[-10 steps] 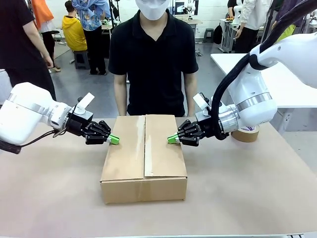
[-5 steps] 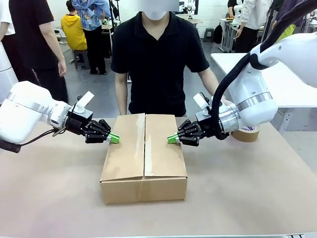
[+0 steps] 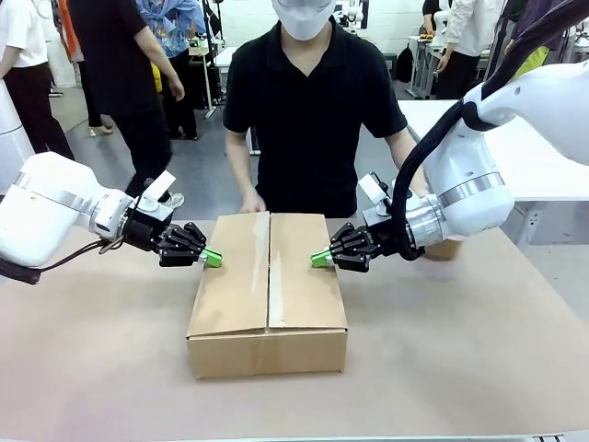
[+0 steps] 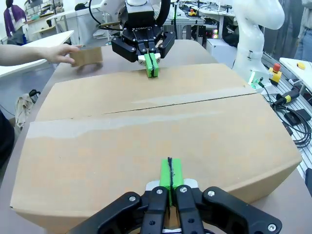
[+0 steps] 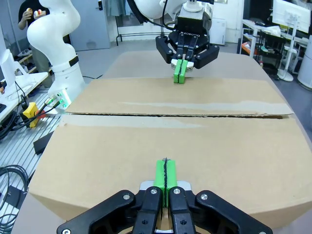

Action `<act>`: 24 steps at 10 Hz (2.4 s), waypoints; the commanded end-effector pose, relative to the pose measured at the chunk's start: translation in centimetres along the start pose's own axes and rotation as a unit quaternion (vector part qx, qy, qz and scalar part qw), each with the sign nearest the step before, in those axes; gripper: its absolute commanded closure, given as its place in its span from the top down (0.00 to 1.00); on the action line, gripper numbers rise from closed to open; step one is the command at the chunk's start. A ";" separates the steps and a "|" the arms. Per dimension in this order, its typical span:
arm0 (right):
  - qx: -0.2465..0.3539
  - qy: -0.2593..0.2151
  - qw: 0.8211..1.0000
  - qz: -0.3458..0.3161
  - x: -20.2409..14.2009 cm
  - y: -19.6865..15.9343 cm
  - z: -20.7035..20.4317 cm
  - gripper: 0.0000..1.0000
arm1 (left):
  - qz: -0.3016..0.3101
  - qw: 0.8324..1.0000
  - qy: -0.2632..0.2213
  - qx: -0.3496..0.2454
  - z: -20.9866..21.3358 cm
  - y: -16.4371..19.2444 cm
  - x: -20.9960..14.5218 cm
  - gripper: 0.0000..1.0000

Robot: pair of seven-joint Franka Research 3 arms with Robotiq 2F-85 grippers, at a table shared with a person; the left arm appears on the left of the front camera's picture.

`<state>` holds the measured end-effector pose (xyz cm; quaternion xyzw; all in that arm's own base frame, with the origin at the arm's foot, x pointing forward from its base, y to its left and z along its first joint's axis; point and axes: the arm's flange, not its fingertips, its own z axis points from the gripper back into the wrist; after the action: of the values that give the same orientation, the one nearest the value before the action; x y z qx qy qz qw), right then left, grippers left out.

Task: Wrap the clocks to prevent damage.
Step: After the human seals the box with tape, release both hands from the side flaps of the Package Box.

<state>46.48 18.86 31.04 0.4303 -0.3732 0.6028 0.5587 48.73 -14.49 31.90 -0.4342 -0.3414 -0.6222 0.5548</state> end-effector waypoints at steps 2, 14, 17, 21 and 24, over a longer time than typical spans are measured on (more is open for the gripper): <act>-0.007 0.000 1.000 -0.005 -0.3 0.0 -0.2 0.01 | 0.001 1.000 0.002 0.001 -0.1 0.0 -0.1 0.00; -0.007 0.000 1.000 -0.005 -0.3 0.0 -0.2 0.01 | 0.001 1.000 0.002 0.001 -0.1 0.0 -0.1 0.00; -0.007 0.000 1.000 -0.005 -0.3 0.0 -0.2 0.01 | 0.001 1.000 0.002 0.001 -0.1 0.0 -0.1 0.00; -0.007 0.000 1.000 -0.005 -0.3 0.0 -0.2 0.01 | 0.001 1.000 0.002 0.001 -0.1 0.0 -0.1 0.00; -0.007 0.000 1.000 -0.005 -0.3 0.0 -0.2 0.01 | 0.001 1.000 0.002 0.001 -0.1 0.0 -0.1 0.00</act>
<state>46.47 18.84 30.92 0.4304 -0.3725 0.6024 0.5595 48.71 -14.48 31.79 -0.4346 -0.3404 -0.6221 0.5552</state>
